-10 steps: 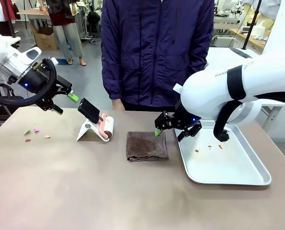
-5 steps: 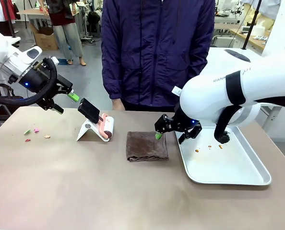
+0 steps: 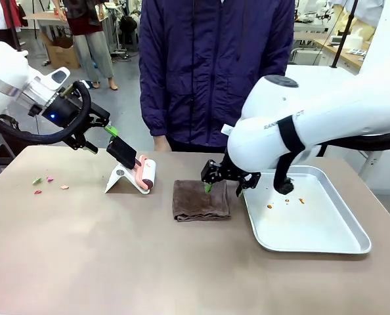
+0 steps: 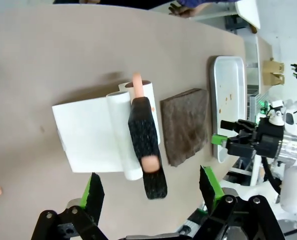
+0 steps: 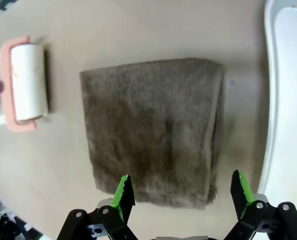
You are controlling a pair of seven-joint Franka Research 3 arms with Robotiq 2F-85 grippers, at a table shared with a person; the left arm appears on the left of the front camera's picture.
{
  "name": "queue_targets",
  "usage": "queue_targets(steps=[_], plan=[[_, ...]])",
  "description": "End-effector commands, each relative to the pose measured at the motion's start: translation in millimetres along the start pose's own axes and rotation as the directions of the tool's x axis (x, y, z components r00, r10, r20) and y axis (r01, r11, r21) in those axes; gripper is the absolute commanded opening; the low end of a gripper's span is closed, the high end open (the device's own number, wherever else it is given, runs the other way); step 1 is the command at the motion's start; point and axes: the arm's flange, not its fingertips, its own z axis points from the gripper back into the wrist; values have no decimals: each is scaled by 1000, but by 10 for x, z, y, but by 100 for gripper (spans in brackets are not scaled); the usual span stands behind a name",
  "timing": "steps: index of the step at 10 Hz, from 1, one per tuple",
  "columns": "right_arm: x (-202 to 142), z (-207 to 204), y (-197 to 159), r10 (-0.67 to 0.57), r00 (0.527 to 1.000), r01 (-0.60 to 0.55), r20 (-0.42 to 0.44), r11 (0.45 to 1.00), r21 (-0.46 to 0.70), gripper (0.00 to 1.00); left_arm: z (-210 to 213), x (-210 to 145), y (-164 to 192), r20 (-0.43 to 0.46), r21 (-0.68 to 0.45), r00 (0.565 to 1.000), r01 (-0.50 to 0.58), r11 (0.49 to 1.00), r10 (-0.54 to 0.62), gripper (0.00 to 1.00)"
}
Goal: Clean the surface of the table.
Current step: Hold the Lint Roller with your left hand and the towel with your right hand.
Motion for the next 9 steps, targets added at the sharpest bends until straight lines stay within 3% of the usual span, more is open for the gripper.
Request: queue_targets(steps=[1,4,9], plan=[[169,-85,224,-34,999,33,-20,998,-58,100,-83,99,-22,-9,-25,1000,-17,1000,17,100],[265,-279,259,-94,994,88,-64,992,-92,100,-167,141,-29,-34,-37,999,-9,999,8,100],[313,-431,255,-162,986,153,-46,975,-161,100,-267,169,-21,-80,-50,997,5,999,-9,100]])
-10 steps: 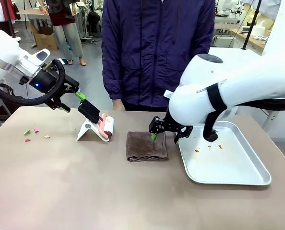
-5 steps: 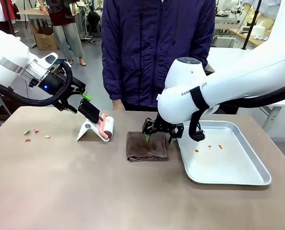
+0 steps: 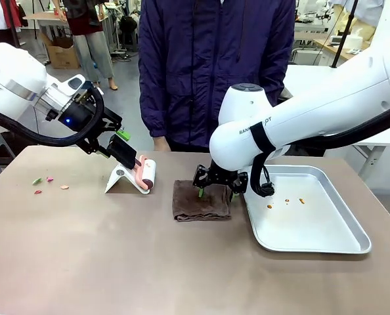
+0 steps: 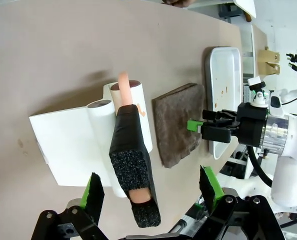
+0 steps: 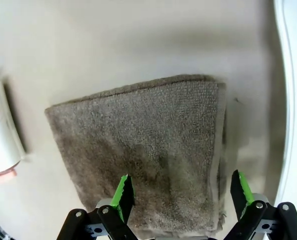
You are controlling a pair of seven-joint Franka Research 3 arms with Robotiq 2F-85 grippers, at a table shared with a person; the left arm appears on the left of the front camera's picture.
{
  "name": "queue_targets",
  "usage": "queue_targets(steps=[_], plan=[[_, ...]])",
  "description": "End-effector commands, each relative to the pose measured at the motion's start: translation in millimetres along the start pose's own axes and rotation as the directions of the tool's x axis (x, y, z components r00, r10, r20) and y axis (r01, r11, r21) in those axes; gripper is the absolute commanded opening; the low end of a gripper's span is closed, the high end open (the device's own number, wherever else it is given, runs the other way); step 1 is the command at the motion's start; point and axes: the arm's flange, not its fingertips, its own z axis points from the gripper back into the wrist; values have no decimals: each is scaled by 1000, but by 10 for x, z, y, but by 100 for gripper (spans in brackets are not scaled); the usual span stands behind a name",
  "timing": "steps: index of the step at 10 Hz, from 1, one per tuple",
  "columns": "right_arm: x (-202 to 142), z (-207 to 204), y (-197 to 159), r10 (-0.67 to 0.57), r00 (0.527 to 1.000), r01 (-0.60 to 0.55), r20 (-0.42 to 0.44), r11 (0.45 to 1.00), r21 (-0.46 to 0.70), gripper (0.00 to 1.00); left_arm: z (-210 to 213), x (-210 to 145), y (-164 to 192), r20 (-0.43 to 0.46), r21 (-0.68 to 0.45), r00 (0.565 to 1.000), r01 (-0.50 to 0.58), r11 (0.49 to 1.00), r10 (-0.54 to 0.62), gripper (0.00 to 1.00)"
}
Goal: Clean the surface of the table.
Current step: Hold the Lint Roller with your left hand and the towel with your right hand.
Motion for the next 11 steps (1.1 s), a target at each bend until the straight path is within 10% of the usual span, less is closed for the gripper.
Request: queue_targets(steps=[1,6,7,8,9,10,11], plan=[[32,-4,99,-37,999,38,20,998,-47,100,43,45,12,-11,-13,1000,-2,1000,1,100],[84,-84,86,-43,999,43,16,998,-50,100,39,45,28,-22,-7,1000,3,1000,-3,100],[80,-85,75,-35,999,36,6,998,-48,100,35,47,32,-19,-4,1000,3,1000,-3,47],[83,-94,70,-34,999,33,-15,999,-42,40,35,41,33,-25,-3,1000,6,1000,-6,40],[84,-102,69,-29,999,28,-19,999,-43,40,35,40,35,-24,-4,1000,8,1000,-8,0],[84,-104,64,-25,999,24,-21,999,-43,0,35,42,29,-22,-4,1000,10,1000,-10,0],[82,-107,60,-20,999,19,-25,999,-39,36,38,42,26,-18,-6,1000,12,1000,-13,0]])
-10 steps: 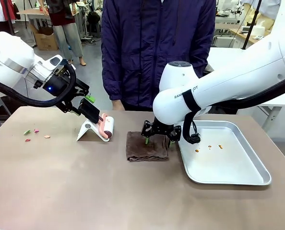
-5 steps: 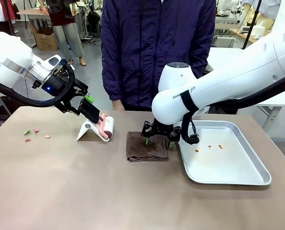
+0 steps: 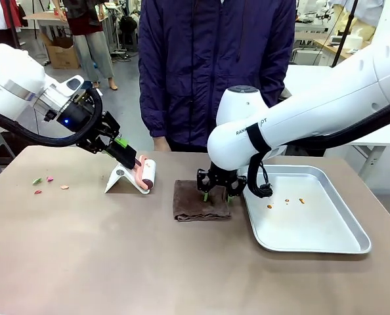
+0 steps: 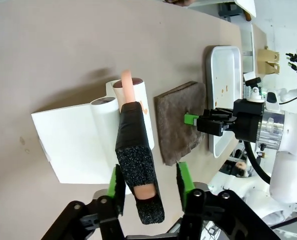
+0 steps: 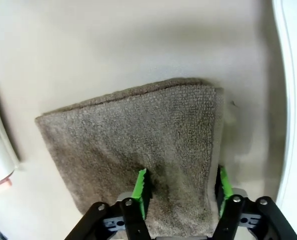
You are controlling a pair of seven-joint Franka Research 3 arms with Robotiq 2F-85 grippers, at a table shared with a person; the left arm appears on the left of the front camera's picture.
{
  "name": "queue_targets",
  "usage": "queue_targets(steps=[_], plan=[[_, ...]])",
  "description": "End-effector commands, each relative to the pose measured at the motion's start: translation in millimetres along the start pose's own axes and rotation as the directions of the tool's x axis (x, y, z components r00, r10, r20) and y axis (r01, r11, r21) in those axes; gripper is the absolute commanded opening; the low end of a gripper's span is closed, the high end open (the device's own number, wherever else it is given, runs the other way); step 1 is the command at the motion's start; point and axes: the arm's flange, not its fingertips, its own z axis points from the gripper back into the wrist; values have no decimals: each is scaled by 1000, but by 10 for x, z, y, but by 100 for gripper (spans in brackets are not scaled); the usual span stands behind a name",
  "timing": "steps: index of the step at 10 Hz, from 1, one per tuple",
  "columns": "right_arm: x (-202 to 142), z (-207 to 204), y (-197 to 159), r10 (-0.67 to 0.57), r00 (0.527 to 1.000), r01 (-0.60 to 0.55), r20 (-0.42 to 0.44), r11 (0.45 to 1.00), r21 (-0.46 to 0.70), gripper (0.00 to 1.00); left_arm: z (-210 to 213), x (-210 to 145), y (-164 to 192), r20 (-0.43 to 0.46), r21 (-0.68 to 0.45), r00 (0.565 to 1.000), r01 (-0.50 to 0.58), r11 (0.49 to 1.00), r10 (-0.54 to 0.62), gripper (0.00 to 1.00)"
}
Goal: Clean the surface of the table.
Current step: Hold the Lint Roller with your left hand and the towel with your right hand.
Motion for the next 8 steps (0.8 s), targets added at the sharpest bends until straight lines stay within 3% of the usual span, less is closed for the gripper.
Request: queue_targets(steps=[1,3,8], plan=[[30,-37,51,8,1000,-8,-6,1000,-15,0,13,52,-11,-11,-1,1000,18,1000,-18,14],[26,-46,48,14,1000,-14,-13,1000,-11,0,7,49,-11,-9,-2,1000,16,1000,-16,0],[31,-72,52,14,1000,-14,-19,1000,-5,0,4,46,-17,-4,-4,1000,16,1000,-16,0]])
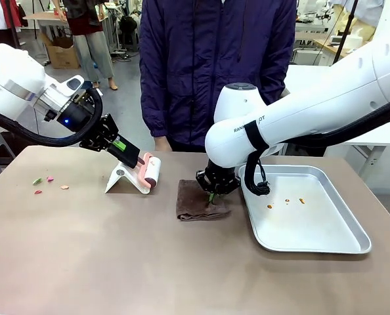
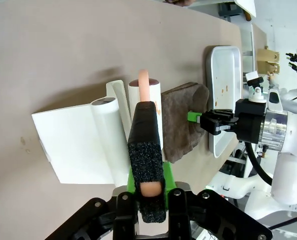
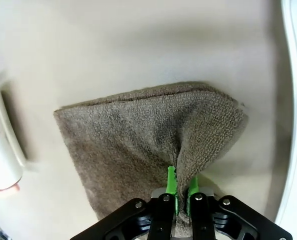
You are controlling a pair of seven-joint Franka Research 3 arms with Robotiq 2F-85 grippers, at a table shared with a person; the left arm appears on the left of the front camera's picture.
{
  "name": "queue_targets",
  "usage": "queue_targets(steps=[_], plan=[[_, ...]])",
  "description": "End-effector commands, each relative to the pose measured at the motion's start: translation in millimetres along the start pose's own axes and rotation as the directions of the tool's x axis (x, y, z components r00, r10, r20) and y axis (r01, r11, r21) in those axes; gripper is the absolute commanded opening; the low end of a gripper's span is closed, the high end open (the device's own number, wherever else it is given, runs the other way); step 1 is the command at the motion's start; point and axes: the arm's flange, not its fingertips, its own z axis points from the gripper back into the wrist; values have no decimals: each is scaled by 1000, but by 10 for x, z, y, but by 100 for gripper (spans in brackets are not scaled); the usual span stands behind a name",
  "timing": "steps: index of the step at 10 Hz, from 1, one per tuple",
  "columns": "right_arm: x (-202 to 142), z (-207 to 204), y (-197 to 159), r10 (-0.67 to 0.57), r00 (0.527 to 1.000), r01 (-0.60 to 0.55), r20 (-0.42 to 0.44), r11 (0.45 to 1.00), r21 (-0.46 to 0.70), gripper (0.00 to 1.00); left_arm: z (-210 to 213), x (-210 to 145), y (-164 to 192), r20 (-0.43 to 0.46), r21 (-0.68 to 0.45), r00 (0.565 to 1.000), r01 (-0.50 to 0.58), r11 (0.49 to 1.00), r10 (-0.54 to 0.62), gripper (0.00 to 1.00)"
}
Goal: Clean the surface of the table.
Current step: Hold the Lint Roller with your left hand and the towel with your right hand.
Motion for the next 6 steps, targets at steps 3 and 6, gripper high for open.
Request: queue_targets(steps=[3,6], plan=[[31,-87,-61,20,999,-19,-28,999,32,0,14,31,-36,7,-31,1000,19,999,-18,0],[28,94,-438,62,996,-33,-68,931,363,0,92,-41,-104,37,-130,998,61,990,-56,0]])
